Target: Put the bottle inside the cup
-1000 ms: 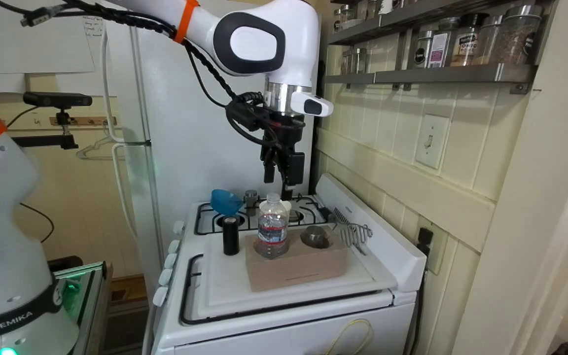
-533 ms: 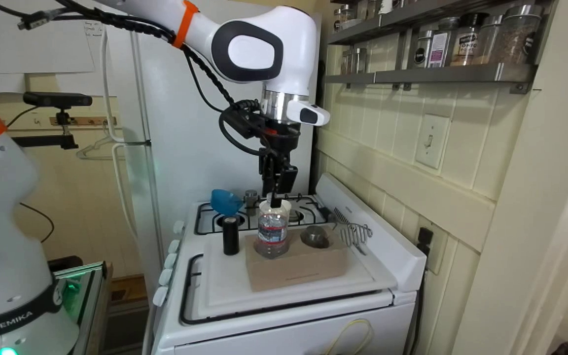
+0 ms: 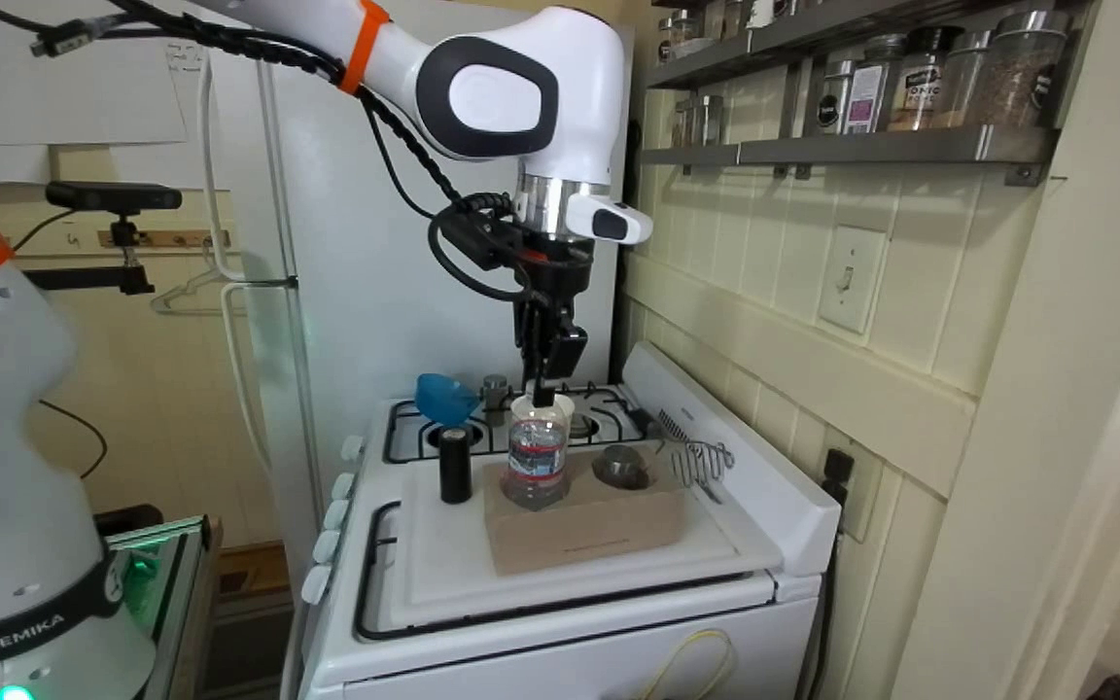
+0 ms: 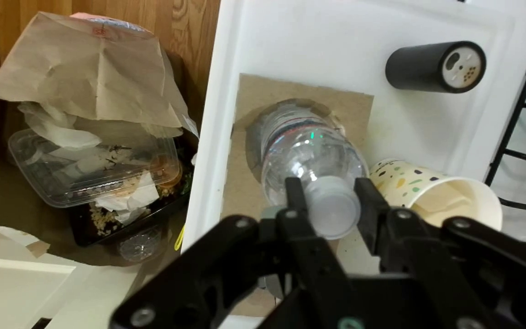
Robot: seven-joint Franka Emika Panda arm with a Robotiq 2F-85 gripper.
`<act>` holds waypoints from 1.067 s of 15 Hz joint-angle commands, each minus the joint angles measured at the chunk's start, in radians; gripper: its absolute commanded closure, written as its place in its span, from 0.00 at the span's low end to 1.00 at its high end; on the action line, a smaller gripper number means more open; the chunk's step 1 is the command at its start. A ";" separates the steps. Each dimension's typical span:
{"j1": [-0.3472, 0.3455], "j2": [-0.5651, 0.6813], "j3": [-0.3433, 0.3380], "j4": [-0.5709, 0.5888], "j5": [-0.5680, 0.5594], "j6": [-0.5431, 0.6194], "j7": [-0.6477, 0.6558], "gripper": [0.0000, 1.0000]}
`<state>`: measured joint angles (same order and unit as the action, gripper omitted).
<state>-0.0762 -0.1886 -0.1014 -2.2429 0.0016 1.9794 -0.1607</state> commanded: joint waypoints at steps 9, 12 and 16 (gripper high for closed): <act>0.007 -0.129 0.007 0.000 -0.063 -0.017 -0.010 0.92; 0.017 -0.154 0.005 0.013 -0.053 -0.020 -0.037 0.92; 0.025 -0.183 0.015 0.053 -0.070 -0.031 -0.059 0.92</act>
<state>-0.0627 -0.3357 -0.0916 -2.2193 -0.0597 1.9773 -0.2000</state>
